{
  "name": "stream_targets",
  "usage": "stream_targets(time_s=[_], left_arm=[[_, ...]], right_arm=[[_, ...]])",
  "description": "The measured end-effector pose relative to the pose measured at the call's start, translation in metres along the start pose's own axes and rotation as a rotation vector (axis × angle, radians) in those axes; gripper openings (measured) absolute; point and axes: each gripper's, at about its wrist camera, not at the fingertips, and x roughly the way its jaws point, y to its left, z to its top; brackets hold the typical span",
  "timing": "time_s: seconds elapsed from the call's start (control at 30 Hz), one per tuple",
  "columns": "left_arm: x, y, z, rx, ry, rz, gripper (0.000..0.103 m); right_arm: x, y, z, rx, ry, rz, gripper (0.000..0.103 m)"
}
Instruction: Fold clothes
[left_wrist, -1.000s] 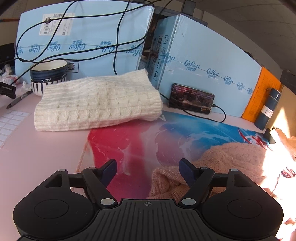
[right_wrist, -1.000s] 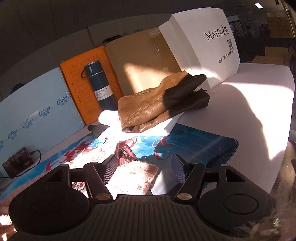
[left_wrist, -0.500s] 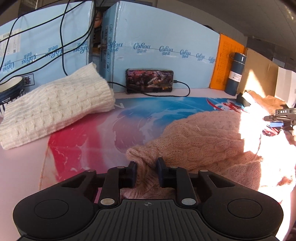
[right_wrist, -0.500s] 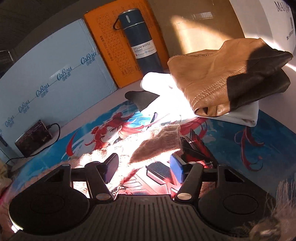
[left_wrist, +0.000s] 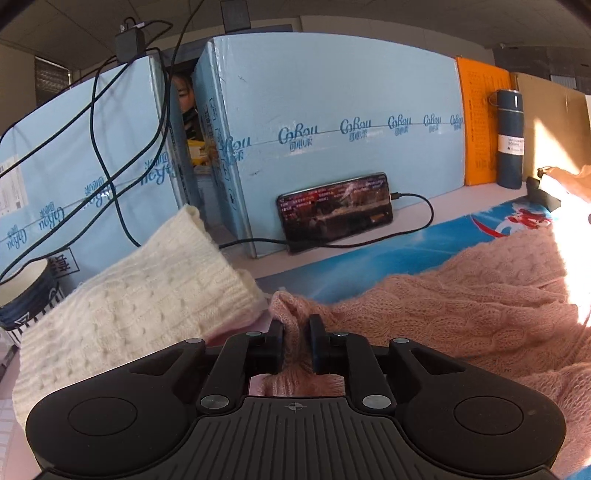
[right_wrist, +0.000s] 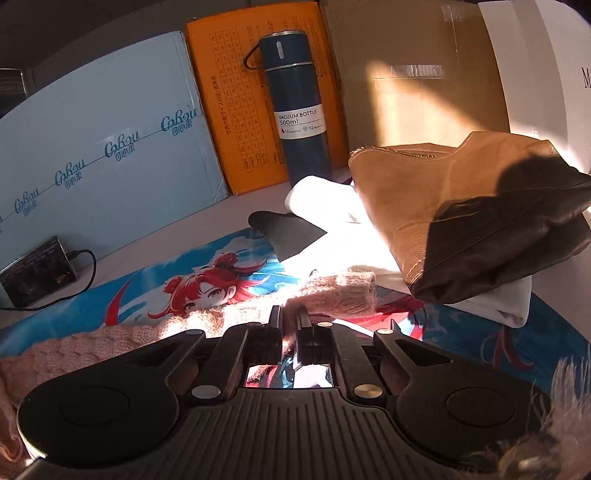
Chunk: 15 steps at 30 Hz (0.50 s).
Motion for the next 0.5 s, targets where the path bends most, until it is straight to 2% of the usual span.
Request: stream_targets(time_s=[0.03, 0.1, 0.13, 0.2, 0.23, 0.3, 0.4, 0.5], left_arm=[[0.001, 0.001, -0.001, -0.001, 0.001, 0.015, 0.022], [-0.006, 0.008, -0.004, -0.037, -0.023, 0.051, 0.040], [-0.014, 0.012, -0.005, -0.059, -0.046, 0.068, 0.044], [-0.033, 0.020, -0.005, -0.106, -0.103, 0.065, 0.056], [-0.044, 0.022, -0.005, -0.127, -0.131, 0.049, 0.060], [-0.058, 0.020, -0.002, -0.135, -0.158, -0.008, 0.076], [-0.064, 0.001, 0.003, -0.088, -0.137, -0.115, 0.080], [-0.062, -0.022, 0.003, -0.001, -0.089, -0.173, 0.081]], right_arm=[[-0.006, 0.004, -0.003, 0.005, -0.001, 0.031, 0.012], [-0.017, 0.011, -0.008, 0.016, -0.002, 0.093, 0.033], [-0.023, 0.015, -0.010, 0.021, -0.003, 0.124, 0.050], [-0.035, 0.022, -0.015, 0.032, -0.004, 0.185, 0.054], [-0.040, 0.026, -0.018, 0.037, -0.004, 0.216, 0.057], [-0.052, 0.033, -0.023, 0.048, -0.006, 0.278, 0.064], [-0.069, 0.046, -0.031, 0.062, 0.000, 0.378, 0.065], [-0.072, 0.079, -0.045, 0.026, 0.103, 0.533, 0.066]])
